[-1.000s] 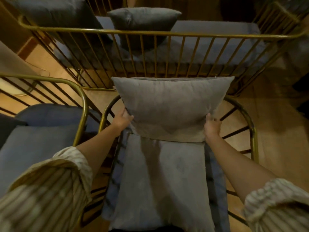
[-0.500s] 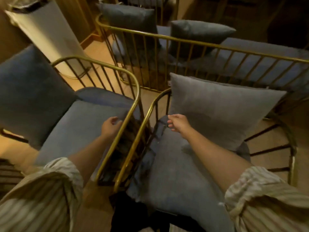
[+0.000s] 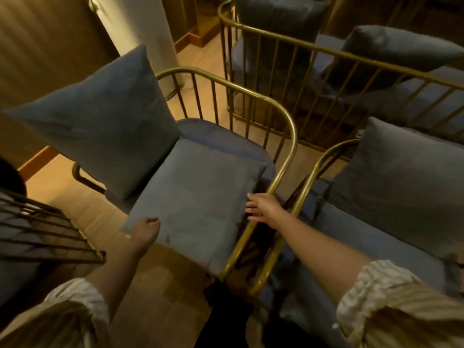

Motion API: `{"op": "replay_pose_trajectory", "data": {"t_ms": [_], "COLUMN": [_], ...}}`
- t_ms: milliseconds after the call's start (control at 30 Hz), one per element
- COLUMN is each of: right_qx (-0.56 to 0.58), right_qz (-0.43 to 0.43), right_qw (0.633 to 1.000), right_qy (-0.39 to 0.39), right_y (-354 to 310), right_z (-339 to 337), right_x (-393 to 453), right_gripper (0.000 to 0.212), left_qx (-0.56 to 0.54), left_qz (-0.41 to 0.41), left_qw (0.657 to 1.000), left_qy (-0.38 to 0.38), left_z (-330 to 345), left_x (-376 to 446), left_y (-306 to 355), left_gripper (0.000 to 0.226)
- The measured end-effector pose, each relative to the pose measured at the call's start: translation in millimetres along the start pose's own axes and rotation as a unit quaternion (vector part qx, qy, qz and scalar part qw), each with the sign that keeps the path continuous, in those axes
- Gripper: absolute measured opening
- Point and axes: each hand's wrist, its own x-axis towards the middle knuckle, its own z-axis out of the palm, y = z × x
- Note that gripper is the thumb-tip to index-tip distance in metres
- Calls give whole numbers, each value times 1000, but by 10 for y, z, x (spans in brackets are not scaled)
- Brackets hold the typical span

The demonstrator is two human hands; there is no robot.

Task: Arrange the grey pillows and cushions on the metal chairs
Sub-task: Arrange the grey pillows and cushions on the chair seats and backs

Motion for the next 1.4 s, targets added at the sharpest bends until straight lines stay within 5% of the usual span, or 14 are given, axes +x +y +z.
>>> {"op": "replay_pose_trajectory", "data": {"t_ms": [167, 367, 633, 867, 933, 1067, 1167, 1400], "right_qx": [66, 64, 145, 197, 184, 162, 159, 168], "right_qz": [-30, 19, 54, 6, -19, -57, -84, -176], "right_qw": [995, 978, 972, 964, 966, 967, 964, 935], "right_qy": [63, 195, 177, 177, 180, 189, 196, 259], "right_y": [108, 545, 675, 548, 345, 34, -76, -90], "right_z": [576, 871, 912, 1019, 1063, 1006, 876, 286], "right_x": [513, 1022, 1081, 1212, 1073, 803, 573, -205], "right_gripper": [18, 66, 109, 149, 144, 93, 85, 81], "left_qx": [13, 35, -46, -120, -114, -86, -96, -162], "left_qz": [-15, -35, -32, -85, -60, 1, 38, 130], "left_qw": [999, 996, 995, 986, 990, 996, 994, 978], "left_qy": [-30, -68, -77, -78, -57, -26, -22, -23], "left_z": [-341, -461, -278, -278, -389, -638, -727, -565], "left_x": [626, 1339, 2043, 2168, 2131, 1938, 1680, 869], "left_y": [-173, -150, 70, 146, 262, 597, 854, 1332], "left_gripper": [44, 53, 98, 111, 121, 119, 116, 66]}}
